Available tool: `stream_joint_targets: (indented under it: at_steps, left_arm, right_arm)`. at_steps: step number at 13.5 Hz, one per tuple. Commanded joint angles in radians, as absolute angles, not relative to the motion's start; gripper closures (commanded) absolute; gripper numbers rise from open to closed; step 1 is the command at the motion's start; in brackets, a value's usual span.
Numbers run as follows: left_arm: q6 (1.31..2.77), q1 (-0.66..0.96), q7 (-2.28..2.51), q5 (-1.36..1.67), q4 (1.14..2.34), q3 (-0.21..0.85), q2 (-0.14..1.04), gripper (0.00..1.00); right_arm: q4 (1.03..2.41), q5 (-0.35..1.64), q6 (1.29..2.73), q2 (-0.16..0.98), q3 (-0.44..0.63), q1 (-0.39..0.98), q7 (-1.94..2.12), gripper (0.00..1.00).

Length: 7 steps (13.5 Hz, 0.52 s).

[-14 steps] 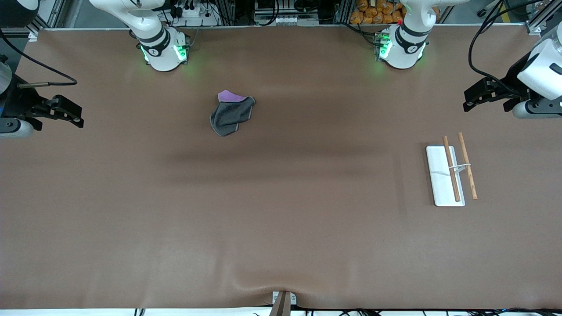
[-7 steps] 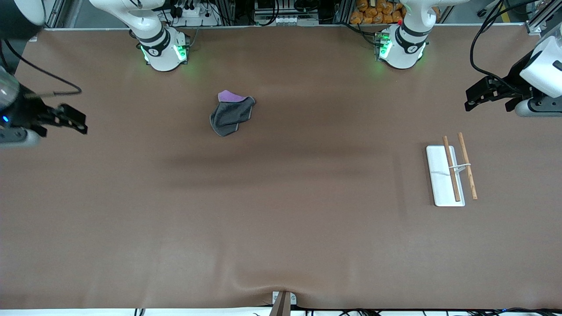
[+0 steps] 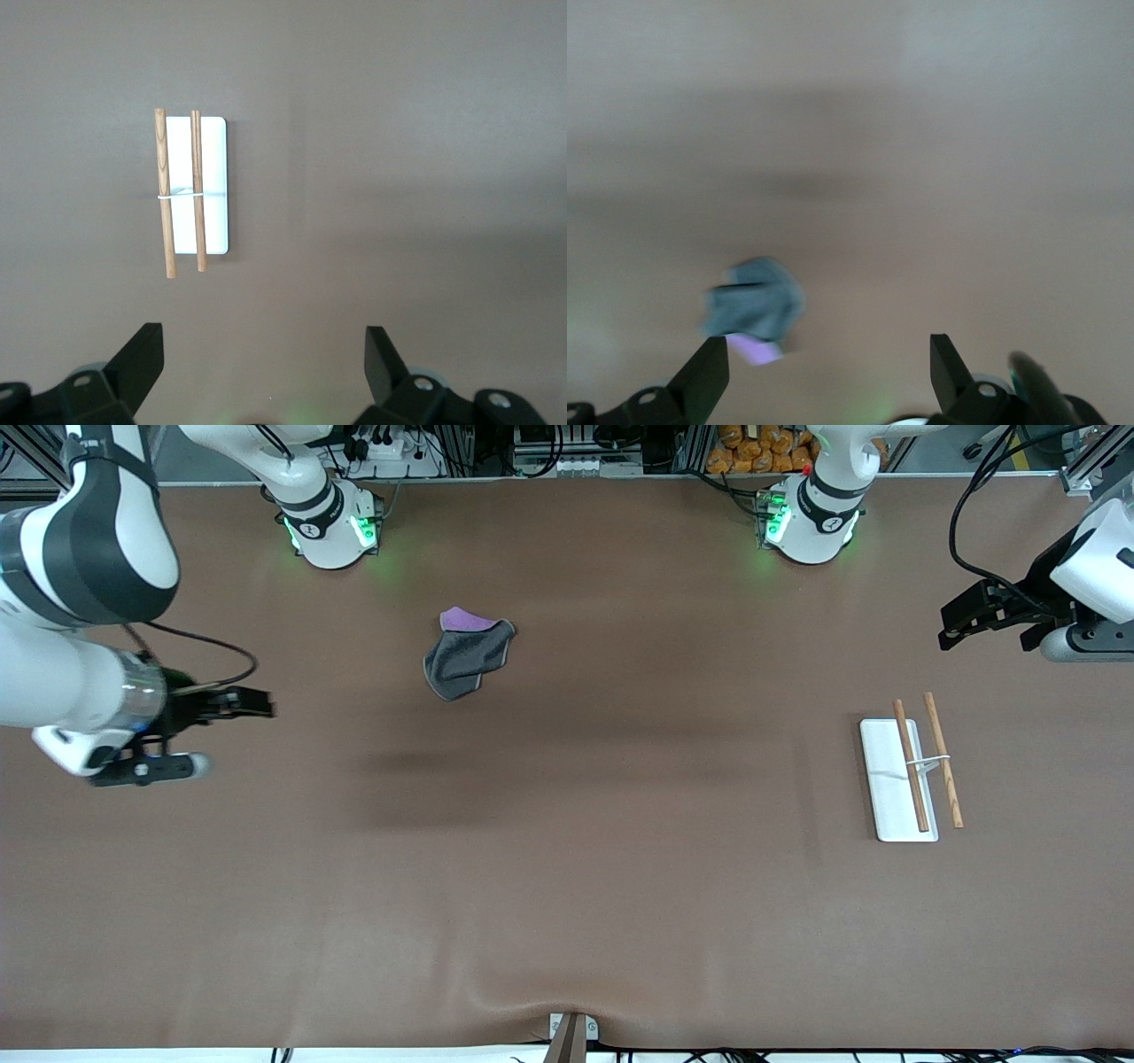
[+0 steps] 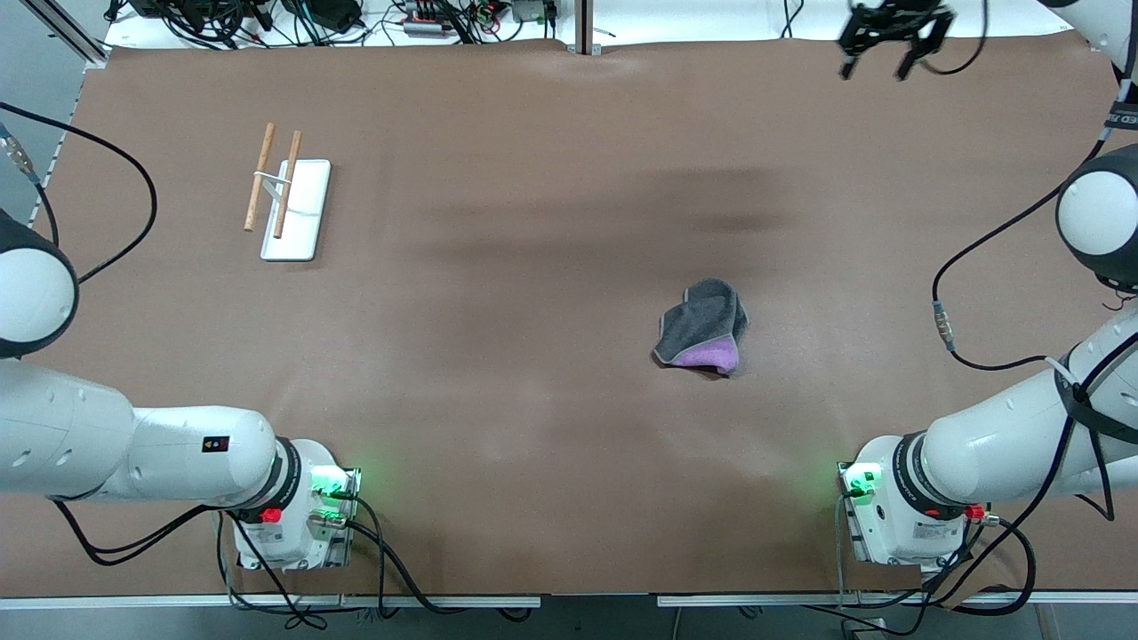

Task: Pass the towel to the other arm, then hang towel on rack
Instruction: 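Move the right gripper toward the grey-purple towel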

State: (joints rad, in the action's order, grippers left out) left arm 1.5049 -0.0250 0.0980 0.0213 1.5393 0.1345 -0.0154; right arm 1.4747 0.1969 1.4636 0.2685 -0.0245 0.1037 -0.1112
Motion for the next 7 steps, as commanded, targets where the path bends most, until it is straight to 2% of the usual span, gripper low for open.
stream_joint_targets:
  at_steps: [1,4,7]
  left_arm:
    - [1.502,-0.025,0.083,0.023,1.531,0.140,-0.012,0.00]
    - [1.514,-0.028,0.081,0.023,1.545,0.141,-0.012,0.00]
    - [1.528,-0.028,0.081,0.023,1.562,0.140,-0.014,0.00]
  right_arm:
    - [1.471,0.304,1.450,0.267,-0.021,0.165,-0.292,0.00]
    - [1.471,0.304,1.453,0.275,-0.021,0.279,-0.592,0.00]
    - [1.549,0.302,1.456,0.273,-0.021,0.340,-0.803,0.00]
